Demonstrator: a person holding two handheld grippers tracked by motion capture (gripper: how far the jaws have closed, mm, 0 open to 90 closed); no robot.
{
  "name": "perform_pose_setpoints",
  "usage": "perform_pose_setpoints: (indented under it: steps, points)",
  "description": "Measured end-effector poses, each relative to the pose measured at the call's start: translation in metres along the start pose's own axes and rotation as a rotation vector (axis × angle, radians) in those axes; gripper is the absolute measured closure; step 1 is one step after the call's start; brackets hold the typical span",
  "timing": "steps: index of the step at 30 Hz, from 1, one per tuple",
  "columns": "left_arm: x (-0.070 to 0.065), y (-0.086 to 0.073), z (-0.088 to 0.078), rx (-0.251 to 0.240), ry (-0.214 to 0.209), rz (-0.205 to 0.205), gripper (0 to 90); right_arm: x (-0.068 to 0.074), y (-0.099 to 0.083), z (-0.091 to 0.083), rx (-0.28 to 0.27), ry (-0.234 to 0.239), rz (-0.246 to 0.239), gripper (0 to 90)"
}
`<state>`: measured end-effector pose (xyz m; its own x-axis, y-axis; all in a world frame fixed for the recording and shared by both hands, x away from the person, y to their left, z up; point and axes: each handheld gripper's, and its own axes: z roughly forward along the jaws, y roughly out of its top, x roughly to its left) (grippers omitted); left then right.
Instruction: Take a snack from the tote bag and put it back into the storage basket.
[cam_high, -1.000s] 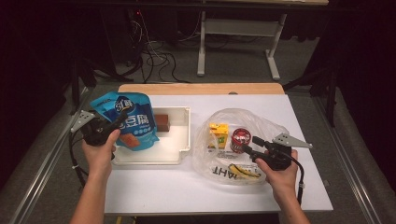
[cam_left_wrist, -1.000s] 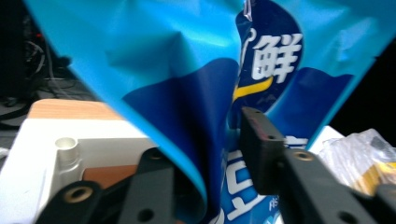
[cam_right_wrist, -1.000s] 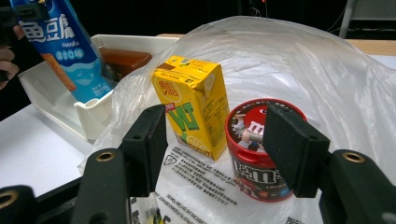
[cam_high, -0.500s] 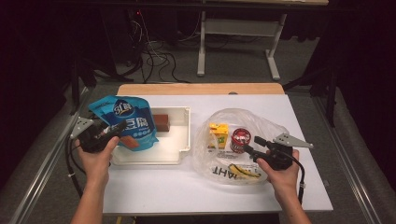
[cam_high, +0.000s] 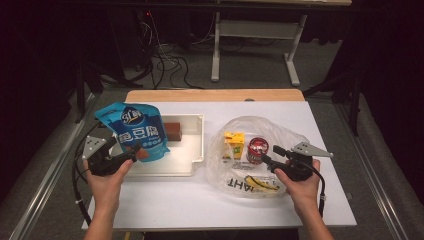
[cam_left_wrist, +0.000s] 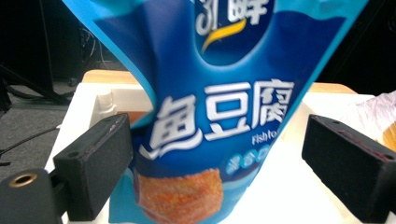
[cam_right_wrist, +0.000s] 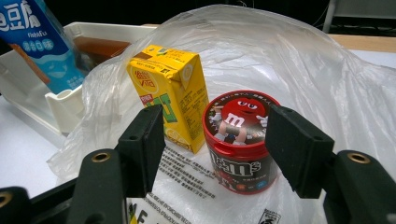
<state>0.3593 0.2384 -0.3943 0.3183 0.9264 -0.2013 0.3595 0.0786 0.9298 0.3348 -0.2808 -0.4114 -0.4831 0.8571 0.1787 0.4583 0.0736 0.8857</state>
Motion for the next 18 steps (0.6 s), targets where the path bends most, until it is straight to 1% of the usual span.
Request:
perform_pose_setpoints:
  steps: [3, 4, 7, 9, 12, 15, 18]
  points:
    - [-0.004, -0.003, -0.001, 0.002, -0.005, -0.001, 9.3, 0.0, 0.001, 0.002, 0.0, 0.001, 0.0, 38.3]
    - [-0.005, -0.004, -0.001, 0.004, -0.005, 0.005, 9.4, 0.0, 0.002, 0.003, -0.002, 0.002, -0.007, 38.3]
    - [-0.008, -0.007, -0.003, 0.002, 0.001, 0.009, 11.4, 0.0, 0.006, 0.007, -0.005, 0.006, -0.007, 38.3]
    - [-0.01, -0.009, -0.004, 0.003, -0.002, 0.004, 12.4, 0.0, 0.007, 0.009, -0.002, 0.011, -0.012, 39.1]
    - [-0.011, -0.012, -0.005, 0.01, -0.005, -0.008, 15.1, 0.0, 0.009, 0.015, 0.002, 0.031, -0.017, 41.2]
    - [-0.014, -0.017, -0.006, 0.014, -0.012, -0.028, 16.9, 0.003, 0.01, 0.023, 0.015, 0.04, -0.029, 42.8]
    - [-0.017, -0.021, -0.004, 0.028, -0.014, -0.019, 19.7, 0.005, 0.013, 0.03, 0.025, 0.048, -0.044, 41.7]
